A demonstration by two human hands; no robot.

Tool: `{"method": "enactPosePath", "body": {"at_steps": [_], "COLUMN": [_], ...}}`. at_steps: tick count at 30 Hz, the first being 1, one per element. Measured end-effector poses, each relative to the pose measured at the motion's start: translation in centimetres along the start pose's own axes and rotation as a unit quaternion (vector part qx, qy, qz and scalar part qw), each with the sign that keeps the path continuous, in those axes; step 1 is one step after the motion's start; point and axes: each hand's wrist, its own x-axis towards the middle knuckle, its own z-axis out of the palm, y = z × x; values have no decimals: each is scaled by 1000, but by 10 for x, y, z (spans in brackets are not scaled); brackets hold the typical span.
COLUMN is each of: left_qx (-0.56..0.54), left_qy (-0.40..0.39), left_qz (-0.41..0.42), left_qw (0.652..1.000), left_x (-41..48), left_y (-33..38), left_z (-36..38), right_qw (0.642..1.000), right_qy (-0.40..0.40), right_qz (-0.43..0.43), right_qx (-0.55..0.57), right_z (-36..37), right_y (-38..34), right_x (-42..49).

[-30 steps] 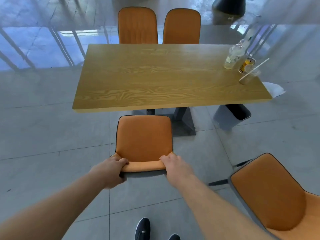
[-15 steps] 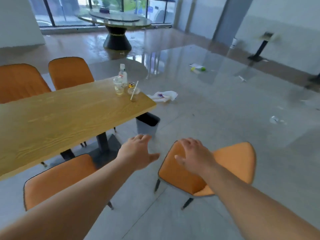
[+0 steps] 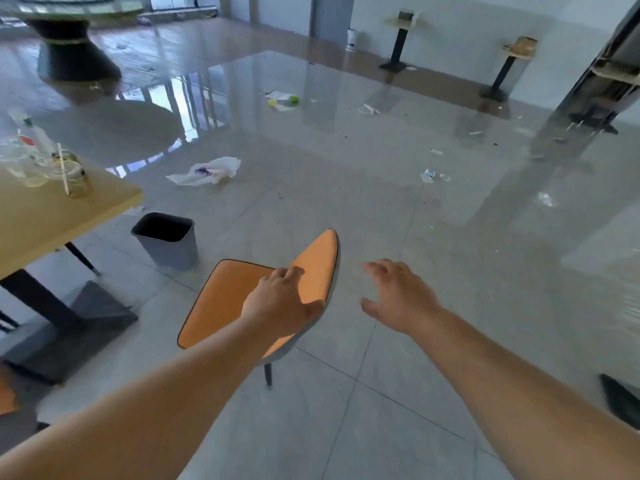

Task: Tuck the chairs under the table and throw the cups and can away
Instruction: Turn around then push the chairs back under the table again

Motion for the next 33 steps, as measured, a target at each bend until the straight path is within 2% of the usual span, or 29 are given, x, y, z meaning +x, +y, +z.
{"method": "enactPosePath", "body": {"at_steps": [6, 11, 17, 21, 26, 29, 33], "left_qx": [-28, -82, -114, -90, -81, -147, -221], "left_qy": [-15, -36, -100, -195, -252, -228, -171], "left_qz": [-48, -96, -153, -156, -202, -263, -341], "left_qw": [998, 991, 976, 964, 943, 926, 898], "left_x": [61, 141, 198, 209, 214, 208, 192], "left_y": [19, 13, 15, 7, -4, 2, -2], "left_z": [40, 68, 110, 125, 132, 138, 140], "right_qw": [999, 993, 971, 931, 873, 833, 812], "right_qy": [-46, -73, -118, -162, -217, -218, -211], "right_qz": [-24, -81, -169, -249, -352, -423, -476], "right_qx": [-10, -42, -120, -211, -258, -283, -262], "right_z": [23, 46, 67, 89, 115, 128, 134], "right_y": [40, 46, 56, 55, 42, 33, 13], "right_x": [65, 143, 229, 271, 316, 331, 344]}}
